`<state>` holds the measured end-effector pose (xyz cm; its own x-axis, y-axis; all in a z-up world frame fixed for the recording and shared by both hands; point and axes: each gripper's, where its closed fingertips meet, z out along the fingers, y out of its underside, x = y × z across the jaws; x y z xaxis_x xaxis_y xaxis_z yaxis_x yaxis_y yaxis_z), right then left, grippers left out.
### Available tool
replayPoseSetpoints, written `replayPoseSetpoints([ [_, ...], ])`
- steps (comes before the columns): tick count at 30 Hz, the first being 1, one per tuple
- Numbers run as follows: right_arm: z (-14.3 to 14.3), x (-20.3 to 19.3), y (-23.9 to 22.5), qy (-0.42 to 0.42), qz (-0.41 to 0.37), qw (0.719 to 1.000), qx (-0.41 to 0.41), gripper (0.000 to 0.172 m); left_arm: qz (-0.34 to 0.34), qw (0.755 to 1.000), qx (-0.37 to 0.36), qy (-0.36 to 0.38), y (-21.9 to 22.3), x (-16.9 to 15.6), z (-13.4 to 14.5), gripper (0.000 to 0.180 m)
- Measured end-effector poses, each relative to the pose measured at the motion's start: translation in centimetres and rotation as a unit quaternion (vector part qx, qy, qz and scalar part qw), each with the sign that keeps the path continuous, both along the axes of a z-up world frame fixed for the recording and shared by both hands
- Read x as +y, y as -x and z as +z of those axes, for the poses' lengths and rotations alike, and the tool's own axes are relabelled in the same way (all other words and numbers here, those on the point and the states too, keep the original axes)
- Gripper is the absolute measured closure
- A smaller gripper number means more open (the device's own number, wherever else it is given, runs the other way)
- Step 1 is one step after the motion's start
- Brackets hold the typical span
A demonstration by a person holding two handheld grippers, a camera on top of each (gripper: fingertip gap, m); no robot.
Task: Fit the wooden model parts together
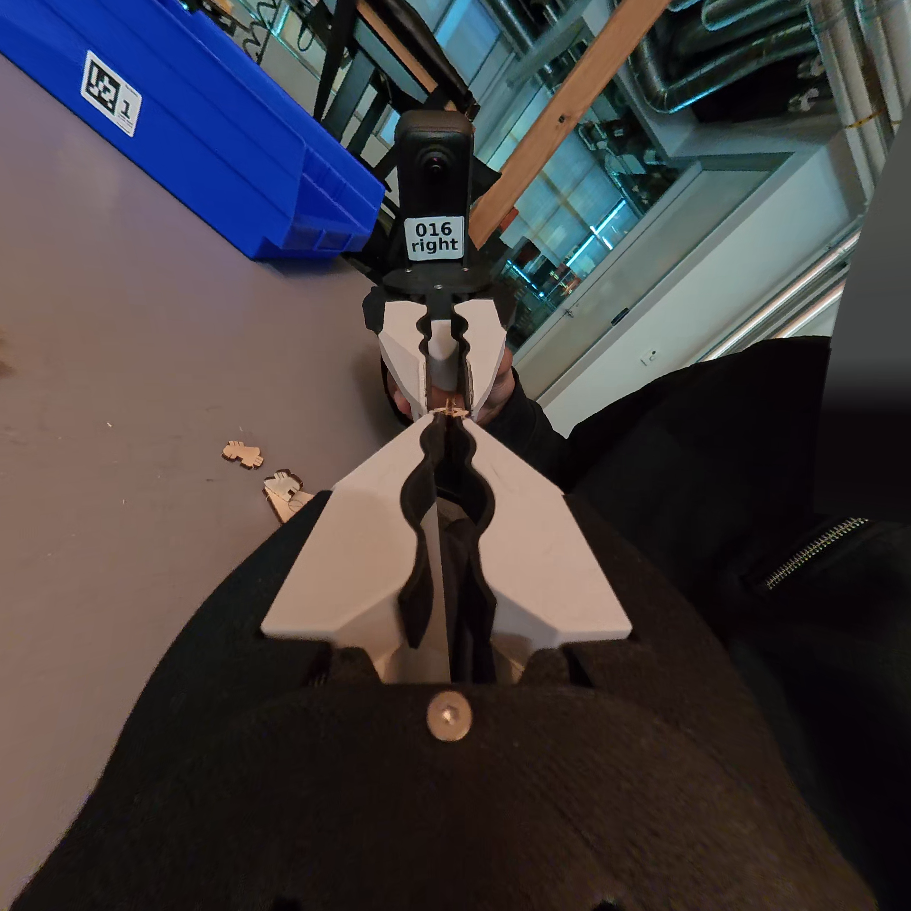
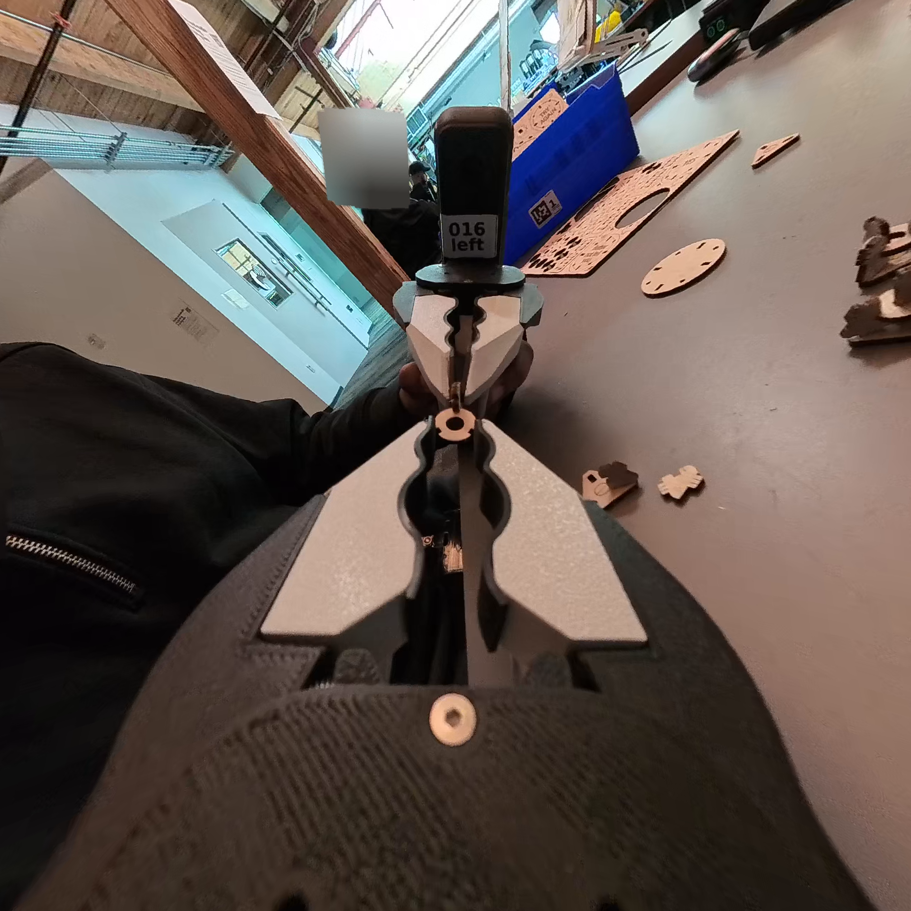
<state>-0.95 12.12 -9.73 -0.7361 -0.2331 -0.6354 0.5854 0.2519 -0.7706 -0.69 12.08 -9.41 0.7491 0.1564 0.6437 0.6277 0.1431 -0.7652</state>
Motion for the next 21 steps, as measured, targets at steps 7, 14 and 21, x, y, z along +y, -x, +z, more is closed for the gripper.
replayPoseSetpoints([
  [7,-0.1,0.1,0.1,-0.001,0.000,1.000,-0.003,0.158,-0.002,1.000,-0.005,0.010,0.0,0.1,-0.3,0.179],
  [14,-0.7,0.5,0.3,-0.021,0.002,1.000,0.004,0.158,-0.003,0.999,-0.011,0.040,0.0,0.6,-1.1,0.178],
  [21,0.3,0.2,0.7,0.005,-0.019,0.999,0.027,0.153,-0.004,0.999,-0.024,0.027,0.2,0.4,-1.0,0.179],
])
